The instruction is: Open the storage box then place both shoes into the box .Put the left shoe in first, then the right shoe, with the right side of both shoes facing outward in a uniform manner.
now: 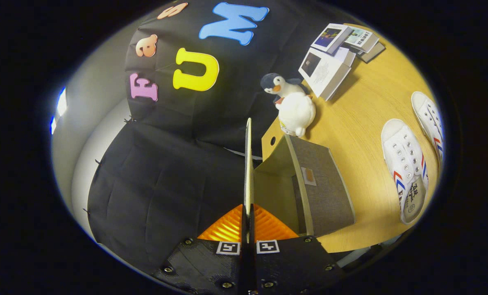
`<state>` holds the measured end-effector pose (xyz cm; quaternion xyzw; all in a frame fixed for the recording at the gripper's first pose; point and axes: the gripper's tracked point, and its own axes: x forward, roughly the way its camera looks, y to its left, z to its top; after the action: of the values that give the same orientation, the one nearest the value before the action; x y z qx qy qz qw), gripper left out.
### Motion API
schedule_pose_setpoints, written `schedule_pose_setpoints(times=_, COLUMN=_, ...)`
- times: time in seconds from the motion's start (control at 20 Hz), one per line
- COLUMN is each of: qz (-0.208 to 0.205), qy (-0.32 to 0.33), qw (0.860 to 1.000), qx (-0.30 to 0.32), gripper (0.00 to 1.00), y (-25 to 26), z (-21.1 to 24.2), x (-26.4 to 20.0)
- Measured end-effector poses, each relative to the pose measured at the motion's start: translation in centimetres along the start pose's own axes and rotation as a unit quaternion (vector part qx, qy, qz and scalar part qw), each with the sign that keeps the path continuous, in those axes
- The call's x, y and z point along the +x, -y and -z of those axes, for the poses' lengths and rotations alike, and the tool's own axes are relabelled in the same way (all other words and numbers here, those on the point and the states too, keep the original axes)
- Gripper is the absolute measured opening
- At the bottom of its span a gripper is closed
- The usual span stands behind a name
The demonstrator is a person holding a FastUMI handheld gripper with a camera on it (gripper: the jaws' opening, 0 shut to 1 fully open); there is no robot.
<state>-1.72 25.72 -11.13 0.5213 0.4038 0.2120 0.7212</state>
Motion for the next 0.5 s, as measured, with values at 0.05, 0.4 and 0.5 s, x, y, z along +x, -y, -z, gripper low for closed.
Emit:
schedule_pose_setpoints(times=0.05, qz=0.006, qy=0.005, qw=1.0, qx=-0.008, gripper=0.01, y=-0.5, z=0.1, x=0.1)
schedule_pose_setpoints(times=0.4, qz=-0.006, qy=0.027, qw=0.998, qx=-0.058, gripper=0.0, y=-6.4, z=1.1, x=1.8)
schedule_pose_setpoints(times=0.5, qz=-0.014, qy=0.024, qw=0.997, qx=-0.078, gripper=0.0, y=-8.2, z=2.1, x=2.9)
